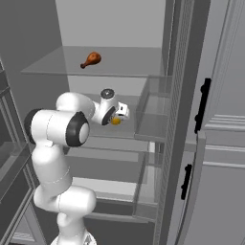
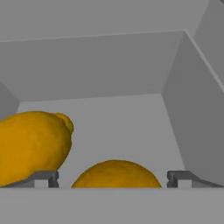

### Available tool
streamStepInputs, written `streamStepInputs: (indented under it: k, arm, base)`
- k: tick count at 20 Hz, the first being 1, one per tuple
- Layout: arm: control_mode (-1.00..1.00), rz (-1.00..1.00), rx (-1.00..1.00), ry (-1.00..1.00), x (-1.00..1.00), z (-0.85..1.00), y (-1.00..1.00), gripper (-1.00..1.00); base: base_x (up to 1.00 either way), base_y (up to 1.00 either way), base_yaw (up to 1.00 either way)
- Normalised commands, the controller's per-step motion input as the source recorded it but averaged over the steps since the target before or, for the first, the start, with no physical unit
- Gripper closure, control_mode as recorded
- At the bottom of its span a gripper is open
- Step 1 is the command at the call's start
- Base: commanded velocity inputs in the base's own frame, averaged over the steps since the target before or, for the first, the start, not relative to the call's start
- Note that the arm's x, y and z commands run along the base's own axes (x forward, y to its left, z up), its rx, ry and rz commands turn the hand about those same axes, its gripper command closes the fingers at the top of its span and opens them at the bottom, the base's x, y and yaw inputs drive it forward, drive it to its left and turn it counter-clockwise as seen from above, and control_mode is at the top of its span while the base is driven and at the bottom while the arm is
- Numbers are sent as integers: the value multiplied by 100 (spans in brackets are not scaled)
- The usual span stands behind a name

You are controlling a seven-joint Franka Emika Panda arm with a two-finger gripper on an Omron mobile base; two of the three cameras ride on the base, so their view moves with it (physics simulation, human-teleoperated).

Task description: Place one lemon and one chicken drumstick in each tupperware on the nearby counter, to pack two identical lunches.

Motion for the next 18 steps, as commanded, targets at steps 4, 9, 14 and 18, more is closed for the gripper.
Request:
streamStepInputs:
  k: [4,9,14,18]
  arm:
    - [-100,-4,0,6,-44,-91,-5,-100]
    - [-100,-6,0,1,-40,-79,-12,100]
    - [-100,-4,0,-3,-40,-57,-6,100]
    - [-100,0,0,-13,-100,-8,0,100]
  base:
    - [0,0,0]
    - [0,0,0]
    - [0,0,0]
    - [0,0,0]
